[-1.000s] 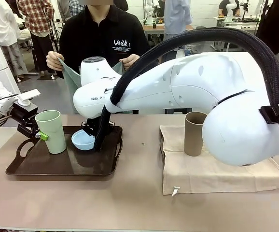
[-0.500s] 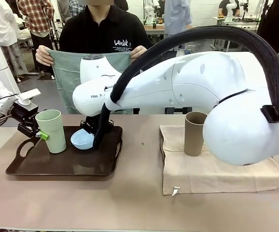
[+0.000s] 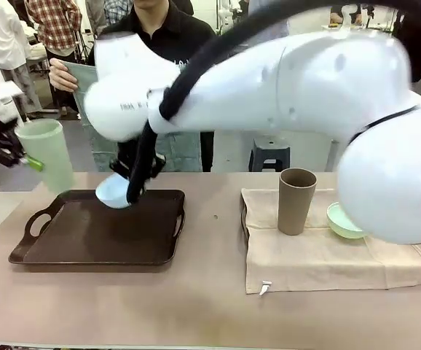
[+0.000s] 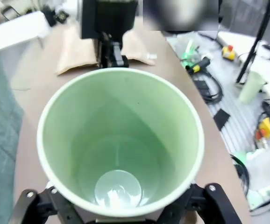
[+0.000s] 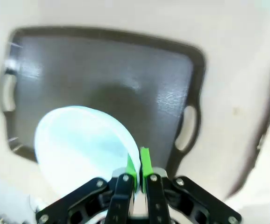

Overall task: Set up a tray with a mat and arrange the tableware.
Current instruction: Pick up the Picnic Bowl and Reusable plastic cup from the Handle tray in front of the human's position and hold them in the air, then place the Picnic Bowl and Reusable plastic cup back onto the Handle tray in front of the human's position.

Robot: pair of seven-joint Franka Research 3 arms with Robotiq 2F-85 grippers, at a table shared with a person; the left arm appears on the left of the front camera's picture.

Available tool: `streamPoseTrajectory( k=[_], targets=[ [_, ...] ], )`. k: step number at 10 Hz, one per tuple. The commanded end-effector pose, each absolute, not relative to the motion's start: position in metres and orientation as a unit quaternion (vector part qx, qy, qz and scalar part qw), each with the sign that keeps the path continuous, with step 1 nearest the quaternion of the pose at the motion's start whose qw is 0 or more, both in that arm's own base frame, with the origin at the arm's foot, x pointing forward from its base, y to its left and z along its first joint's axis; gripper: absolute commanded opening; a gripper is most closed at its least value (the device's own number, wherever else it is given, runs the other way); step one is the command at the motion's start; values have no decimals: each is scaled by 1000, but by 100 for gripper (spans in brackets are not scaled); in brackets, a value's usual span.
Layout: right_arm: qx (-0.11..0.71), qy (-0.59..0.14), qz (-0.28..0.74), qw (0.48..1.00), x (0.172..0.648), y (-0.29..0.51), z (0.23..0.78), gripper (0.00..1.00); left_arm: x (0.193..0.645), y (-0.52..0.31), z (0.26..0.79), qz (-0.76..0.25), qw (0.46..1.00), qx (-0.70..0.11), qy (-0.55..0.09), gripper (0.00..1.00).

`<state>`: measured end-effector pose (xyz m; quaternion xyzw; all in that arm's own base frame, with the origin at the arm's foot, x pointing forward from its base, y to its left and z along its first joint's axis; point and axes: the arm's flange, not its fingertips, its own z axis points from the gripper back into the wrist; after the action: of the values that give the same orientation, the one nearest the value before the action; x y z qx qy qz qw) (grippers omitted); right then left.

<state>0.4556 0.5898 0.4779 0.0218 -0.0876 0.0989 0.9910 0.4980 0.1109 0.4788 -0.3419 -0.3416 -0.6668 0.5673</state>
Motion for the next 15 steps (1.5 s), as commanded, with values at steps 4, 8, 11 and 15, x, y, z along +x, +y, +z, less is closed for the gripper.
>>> streamPoseTrajectory(
  k=[4,8,11,15],
  targets=[
    [-2,-200,76,977,378,570,571,0,440,93,576,-677,556,-288,-386,0],
    [13,-181,97,979,387,583,584,0,446,100,579,-688,550,-282,-380,0],
    [13,-181,97,979,387,583,584,0,446,100,579,-688,550,-282,-380,0],
    [13,-181,97,979,387,583,584,0,446,100,579,-688,550,-282,-380,0]
  ],
)
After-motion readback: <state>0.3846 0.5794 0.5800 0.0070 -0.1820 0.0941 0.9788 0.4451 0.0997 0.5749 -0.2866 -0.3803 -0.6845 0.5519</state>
